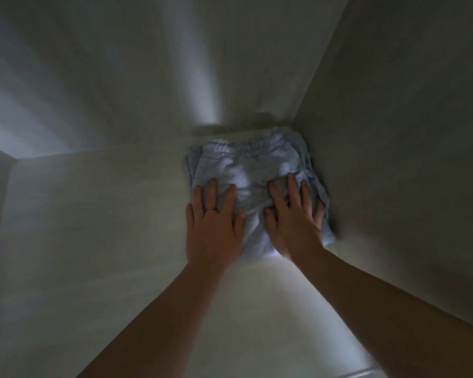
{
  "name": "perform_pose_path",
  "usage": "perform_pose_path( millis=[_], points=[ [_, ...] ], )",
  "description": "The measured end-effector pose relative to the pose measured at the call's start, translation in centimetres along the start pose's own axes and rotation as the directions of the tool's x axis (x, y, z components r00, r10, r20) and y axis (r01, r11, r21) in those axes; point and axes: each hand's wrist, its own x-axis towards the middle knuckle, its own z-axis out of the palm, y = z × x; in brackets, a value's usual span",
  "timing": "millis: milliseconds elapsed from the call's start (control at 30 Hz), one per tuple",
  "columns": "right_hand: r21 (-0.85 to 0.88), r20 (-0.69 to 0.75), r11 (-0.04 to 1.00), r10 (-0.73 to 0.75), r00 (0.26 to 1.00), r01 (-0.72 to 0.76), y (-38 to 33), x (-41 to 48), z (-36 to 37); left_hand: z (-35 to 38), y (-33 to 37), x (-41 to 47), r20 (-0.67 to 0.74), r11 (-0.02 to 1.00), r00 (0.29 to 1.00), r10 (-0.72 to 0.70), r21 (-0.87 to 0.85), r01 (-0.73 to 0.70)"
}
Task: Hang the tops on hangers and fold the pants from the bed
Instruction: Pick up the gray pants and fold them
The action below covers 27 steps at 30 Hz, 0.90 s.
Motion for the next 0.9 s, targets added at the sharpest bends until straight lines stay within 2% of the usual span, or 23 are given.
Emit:
perform_pose_path(
  millis=[233,367,567,733,900],
  points=[
    [-0.008,0.021,0.999,-0.045,0.999,0.045,-0.4,3.2,-1.0,-0.2,-0.5,3.6,0.001,1.0,1.0,0.0,0.018,0.0],
    [-0.042,0.0,0.996,-0.073,0.997,0.073,0.1,1.3,-1.3,-0.6,-0.4,1.7,0.036,1.0,0.999,-0.013,0.014,0.012],
    [-0.037,0.137,0.997,-0.062,0.989,0.067,0.3,-6.5,-0.7,-1.3,0.6,-6.5,0.139,0.997,0.989,-0.047,-0.058,0.055],
    [-0.03,0.277,0.999,-0.01,0.961,0.019,0.3,-15.3,-1.1,-2.0,1.5,-15.9,0.296,0.985,0.946,-0.132,-0.065,0.158],
    [-0.019,0.32,0.999,-0.025,0.947,0.032,0.4,-22.3,-4.5,-5.4,2.6,-23.4,0.338,0.975,0.921,-0.192,-0.042,0.218]
  ],
)
